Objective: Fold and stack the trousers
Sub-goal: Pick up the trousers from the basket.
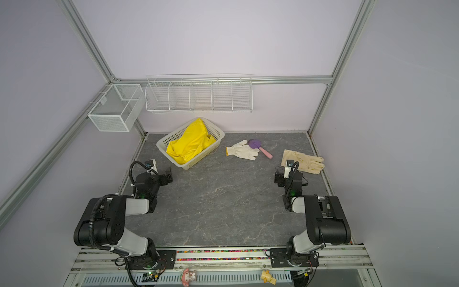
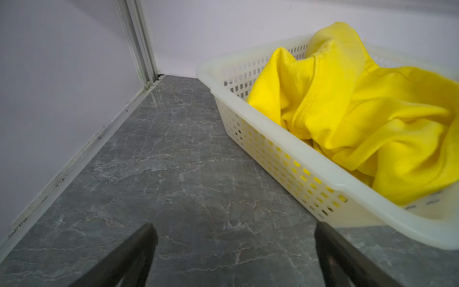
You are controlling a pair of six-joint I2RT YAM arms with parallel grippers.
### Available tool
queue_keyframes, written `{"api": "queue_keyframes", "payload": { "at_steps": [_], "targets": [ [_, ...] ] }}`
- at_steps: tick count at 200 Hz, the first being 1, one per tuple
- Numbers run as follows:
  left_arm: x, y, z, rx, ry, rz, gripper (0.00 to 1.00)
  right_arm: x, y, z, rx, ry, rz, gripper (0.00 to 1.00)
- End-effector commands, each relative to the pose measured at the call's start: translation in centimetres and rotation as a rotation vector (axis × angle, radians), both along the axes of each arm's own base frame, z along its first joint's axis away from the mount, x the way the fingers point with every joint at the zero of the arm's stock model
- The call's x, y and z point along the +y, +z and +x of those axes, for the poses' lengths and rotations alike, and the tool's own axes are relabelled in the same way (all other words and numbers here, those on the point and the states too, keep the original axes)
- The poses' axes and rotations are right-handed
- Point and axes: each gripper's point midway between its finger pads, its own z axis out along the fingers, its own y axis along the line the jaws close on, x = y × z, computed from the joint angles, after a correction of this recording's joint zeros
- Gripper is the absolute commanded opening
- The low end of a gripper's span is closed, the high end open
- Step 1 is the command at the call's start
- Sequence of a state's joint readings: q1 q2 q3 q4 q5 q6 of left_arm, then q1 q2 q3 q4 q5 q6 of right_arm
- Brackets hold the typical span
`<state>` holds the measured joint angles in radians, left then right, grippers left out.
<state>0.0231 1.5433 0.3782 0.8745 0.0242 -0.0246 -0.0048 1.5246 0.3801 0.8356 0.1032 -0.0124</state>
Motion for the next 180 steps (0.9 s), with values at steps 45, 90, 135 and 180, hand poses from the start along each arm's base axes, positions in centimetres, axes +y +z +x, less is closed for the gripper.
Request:
{"api": "queue_keyframes", "payload": {
  "at_steps": [45,90,135,180],
  "targets": [
    [-0.1,0.9,0.7,-0.027,-0.007,0.017,0.99,0.3,0.7,0.5,-0.028,0.017,-0.013,0.89],
    [-0.1,0.9,0.6,-0.027,-0.007,0.017,0.99,0.3,0.7,0.5,-0.027,0.016,-0.011,0.89],
    [-0.1,0.9,0.6,-0.027,-0.008,0.018,0.99,0.3,0.7,0.5,-0.027,0.019,-0.011,0.88],
    [0.8,2.1,0.1,-0.061,0.048,0.009,0.99,0.4,1.0,0.5,-0.032,0.025,-0.013,0.88]
  ]
}}
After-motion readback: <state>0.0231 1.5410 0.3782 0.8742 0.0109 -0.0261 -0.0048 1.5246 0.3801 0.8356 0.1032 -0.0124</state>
